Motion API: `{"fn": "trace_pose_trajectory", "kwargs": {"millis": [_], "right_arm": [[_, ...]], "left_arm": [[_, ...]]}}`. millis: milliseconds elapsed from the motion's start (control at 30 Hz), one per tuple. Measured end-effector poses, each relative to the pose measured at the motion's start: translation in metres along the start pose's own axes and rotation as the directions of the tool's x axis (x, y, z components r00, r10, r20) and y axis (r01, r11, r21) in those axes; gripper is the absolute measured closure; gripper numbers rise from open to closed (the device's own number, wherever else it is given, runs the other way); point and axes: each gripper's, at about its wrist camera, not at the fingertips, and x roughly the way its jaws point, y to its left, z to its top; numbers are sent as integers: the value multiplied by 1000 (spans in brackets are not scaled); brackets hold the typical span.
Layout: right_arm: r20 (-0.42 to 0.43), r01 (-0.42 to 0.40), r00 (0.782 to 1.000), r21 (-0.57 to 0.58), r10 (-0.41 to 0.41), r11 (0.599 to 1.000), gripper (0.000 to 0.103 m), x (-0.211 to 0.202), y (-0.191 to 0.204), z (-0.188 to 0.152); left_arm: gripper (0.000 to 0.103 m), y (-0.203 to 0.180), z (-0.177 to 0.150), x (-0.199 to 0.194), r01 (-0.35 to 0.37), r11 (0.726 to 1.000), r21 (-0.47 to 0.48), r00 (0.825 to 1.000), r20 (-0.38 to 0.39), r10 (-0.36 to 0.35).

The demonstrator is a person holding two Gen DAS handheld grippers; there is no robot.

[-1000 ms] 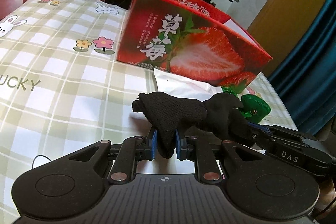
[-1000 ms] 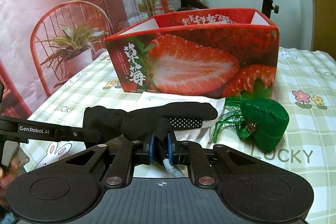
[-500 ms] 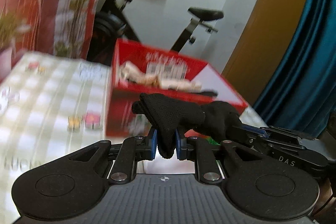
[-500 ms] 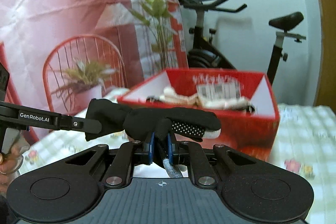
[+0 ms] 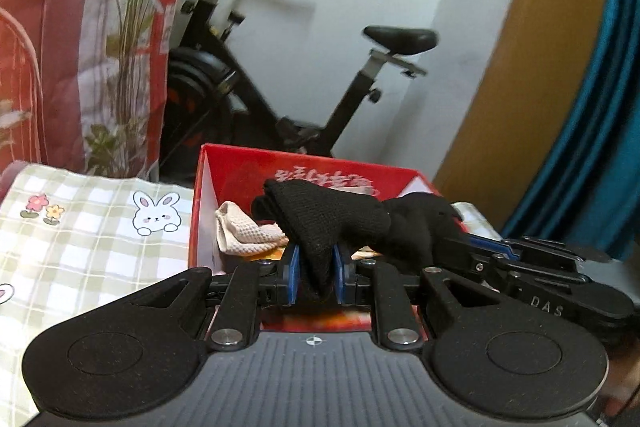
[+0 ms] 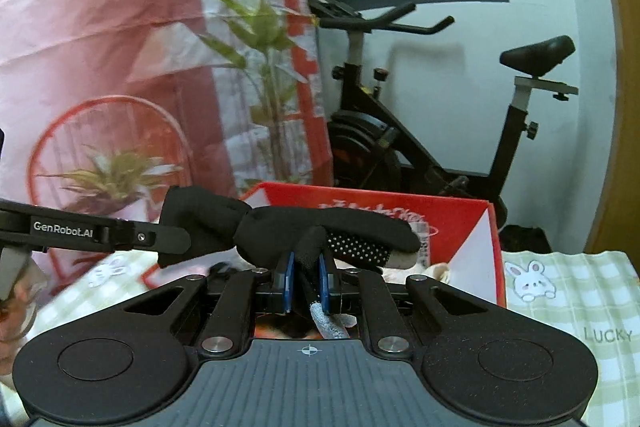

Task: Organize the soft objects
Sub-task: 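Lower the glove into the box and open both grippers, then withdraw both grippers from the box toward the white plastic pouch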

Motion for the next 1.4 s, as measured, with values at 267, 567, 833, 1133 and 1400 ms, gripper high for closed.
{"fn": "trace_pose_trajectory", "kwargs": {"millis": [267,567,833,1133,1400], "right_arm": [[-92,111,989,-27,-113,993,91,64,-7,-8],[-74,128,988,-117,-137,985,74,67,6,-15],[-26,74,997,-139,-79,988,66,26,17,-25],[4,13,1000,-90,-13,996,66,-29,30,-39],[-74,-13,997,-58,9,998,66,-44,38,-81]], "left_arm": [[84,6,13,56,-65,998,-14,994,-88,63],[39,6,10,58,-77,996,50,994,-77,81],[37,7,8,18,-38,996,77,999,-34,41],[37,5,-15,-38,13,995,97,1000,-15,-11],[37,12,-64,-40,12,997,81,995,-103,-4]]}}
